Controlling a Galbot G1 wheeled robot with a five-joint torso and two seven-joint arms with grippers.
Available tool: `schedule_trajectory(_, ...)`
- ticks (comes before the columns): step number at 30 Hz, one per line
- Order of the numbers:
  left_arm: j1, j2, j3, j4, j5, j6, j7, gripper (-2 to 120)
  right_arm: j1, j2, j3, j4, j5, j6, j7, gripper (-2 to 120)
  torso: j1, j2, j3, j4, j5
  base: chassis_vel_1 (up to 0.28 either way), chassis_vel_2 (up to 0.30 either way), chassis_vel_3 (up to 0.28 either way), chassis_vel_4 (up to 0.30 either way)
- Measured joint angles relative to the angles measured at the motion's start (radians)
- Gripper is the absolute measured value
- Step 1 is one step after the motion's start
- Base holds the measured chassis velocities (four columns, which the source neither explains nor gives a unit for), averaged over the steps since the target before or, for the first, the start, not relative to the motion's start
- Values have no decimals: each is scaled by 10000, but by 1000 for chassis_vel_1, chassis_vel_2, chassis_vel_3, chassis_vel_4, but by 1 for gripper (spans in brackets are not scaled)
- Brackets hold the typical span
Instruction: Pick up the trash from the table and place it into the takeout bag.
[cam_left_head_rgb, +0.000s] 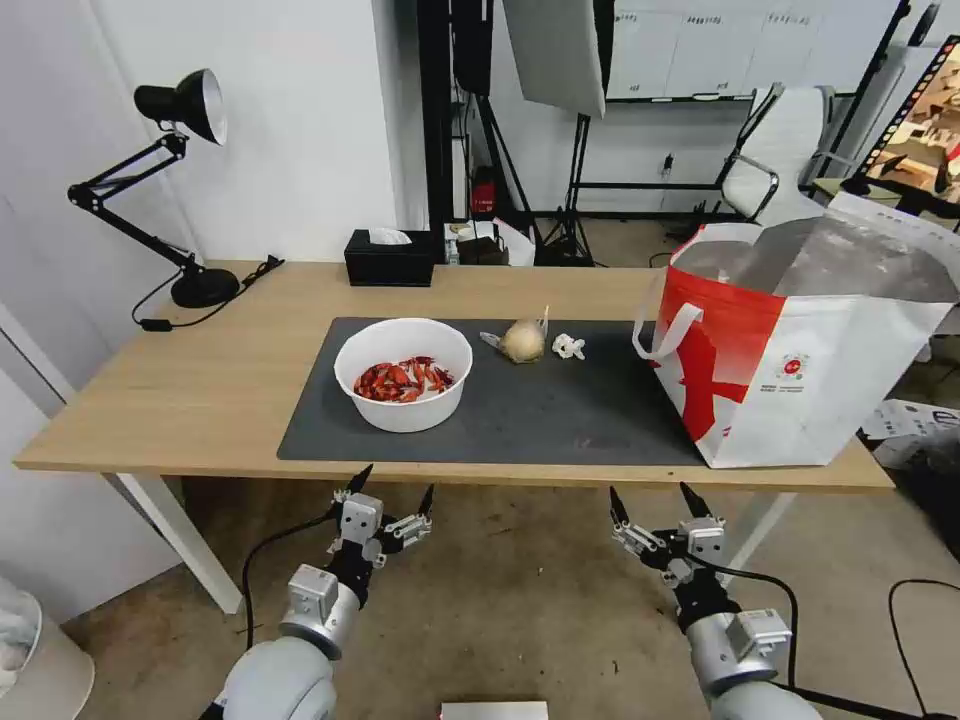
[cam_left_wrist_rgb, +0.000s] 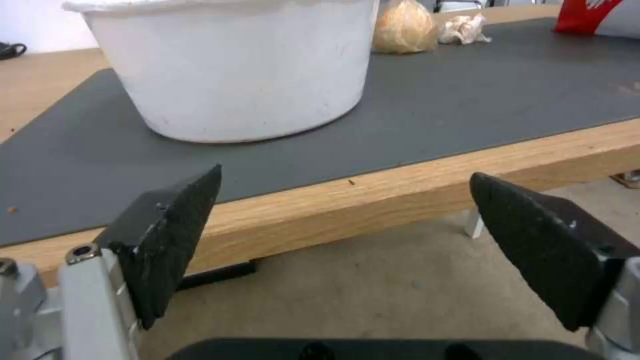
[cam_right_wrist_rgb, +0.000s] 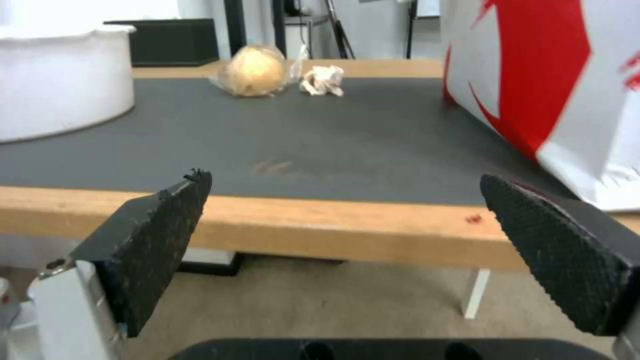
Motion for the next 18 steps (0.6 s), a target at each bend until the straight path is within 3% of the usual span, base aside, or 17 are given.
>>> schedule_trajectory(5, -55, -5, 41, 5, -18, 0, 6, 100, 694, -319, -338, 49, 619, -232, -381, 100, 0, 0, 0, -1, 1, 0, 0, 0, 0)
schedule_trajectory(10, -91, 44, 89, 0, -38, 7, 12, 100, 2575, -988, -1105, 63, 1774, -621, -885, 100, 1, -1, 1, 4, -1, 0, 0, 0, 0)
schedule_trajectory(18, -153, 35, 182, -69, -43, 41, 21, 100, 6047, -1036, -2985, -976, 2717, -1491, -37, 100, 2, -1, 2, 3, -1, 0, 0, 0, 0)
